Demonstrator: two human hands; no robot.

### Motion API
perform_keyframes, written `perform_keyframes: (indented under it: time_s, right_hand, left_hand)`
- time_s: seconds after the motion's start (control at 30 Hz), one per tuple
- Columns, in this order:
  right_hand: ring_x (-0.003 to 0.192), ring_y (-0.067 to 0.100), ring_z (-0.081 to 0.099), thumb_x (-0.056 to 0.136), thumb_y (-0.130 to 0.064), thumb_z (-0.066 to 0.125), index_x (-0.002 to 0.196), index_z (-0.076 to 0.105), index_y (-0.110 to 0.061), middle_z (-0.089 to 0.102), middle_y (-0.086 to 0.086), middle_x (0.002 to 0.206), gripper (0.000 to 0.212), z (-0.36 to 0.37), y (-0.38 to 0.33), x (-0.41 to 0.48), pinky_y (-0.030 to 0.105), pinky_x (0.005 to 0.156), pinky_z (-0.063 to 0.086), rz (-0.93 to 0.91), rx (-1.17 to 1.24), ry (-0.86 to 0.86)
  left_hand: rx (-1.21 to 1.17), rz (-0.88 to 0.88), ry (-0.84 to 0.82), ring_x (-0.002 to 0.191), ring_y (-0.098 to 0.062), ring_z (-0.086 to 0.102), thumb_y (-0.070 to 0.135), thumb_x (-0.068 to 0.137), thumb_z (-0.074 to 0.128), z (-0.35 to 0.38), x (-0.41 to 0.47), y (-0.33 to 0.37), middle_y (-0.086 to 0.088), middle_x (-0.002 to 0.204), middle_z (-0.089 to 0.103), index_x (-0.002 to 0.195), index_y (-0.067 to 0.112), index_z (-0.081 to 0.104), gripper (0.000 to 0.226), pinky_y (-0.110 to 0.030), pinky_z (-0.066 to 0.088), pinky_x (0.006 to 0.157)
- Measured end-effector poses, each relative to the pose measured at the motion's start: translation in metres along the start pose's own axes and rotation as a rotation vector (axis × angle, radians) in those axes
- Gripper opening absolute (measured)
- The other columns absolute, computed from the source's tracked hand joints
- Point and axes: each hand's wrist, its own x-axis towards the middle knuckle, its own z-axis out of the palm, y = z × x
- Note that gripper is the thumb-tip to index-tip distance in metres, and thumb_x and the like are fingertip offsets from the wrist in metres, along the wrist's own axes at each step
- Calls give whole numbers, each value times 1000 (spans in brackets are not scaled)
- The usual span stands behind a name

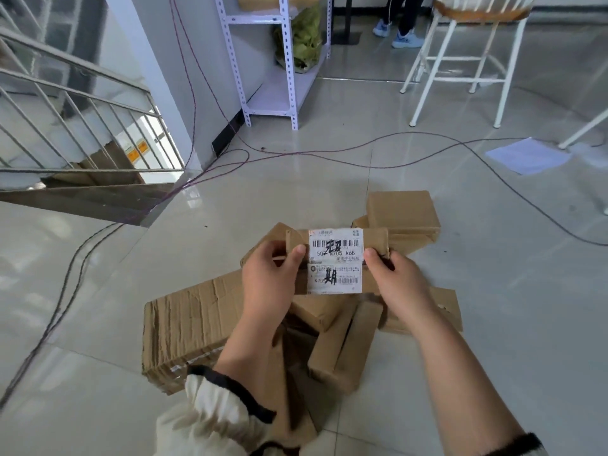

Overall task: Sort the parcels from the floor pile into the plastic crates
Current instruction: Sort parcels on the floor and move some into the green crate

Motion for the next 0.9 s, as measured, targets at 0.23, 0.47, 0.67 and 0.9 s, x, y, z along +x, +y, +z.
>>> perform_keyframes:
  time_s: [0.23, 0.47, 0.67, 0.9]
  right_hand:
    - [71, 3, 53, 95, -35, 47, 90, 60, -28, 60, -14, 78, 16, -141, -153, -43, 19, 60, 39, -67, -102, 71]
    - [98, 29, 60, 95, -45, 41, 104, 60, -15, 64, 11, 105, 36, -273, -309, -106, 31, 77, 45, 118, -264, 111]
    - [104, 28, 58, 98, -41, 38, 112, 59, -6, 64, 13, 114, 43, -331, -421, -165, 29, 79, 43, 215, -298, 107]
    - [97, 28, 59, 98, -42, 37, 117, 59, -7, 63, 12, 113, 46, -331, -491, -226, 26, 70, 40, 291, -256, 156]
  left_hand:
    - [-37, 61, -113, 77, -12, 64, 31, 92, 60, -65, -11, 182, -2, 91, 69, 104, 10, 64, 25, -20, 49, 61]
    - [22, 82, -210, 77, -21, 64, 31, 91, 60, -144, -45, 389, -3, 87, 68, 93, 11, 64, 20, -29, 51, 70]
    - [107, 142, -281, 76, -23, 59, 30, 91, 59, -223, -71, 495, -2, 79, 62, 86, 11, 63, 20, -27, 42, 66]
    - [131, 208, -384, 84, -27, 60, 29, 92, 58, -298, -88, 536, -7, 82, 63, 83, 11, 58, 20, -27, 35, 65]
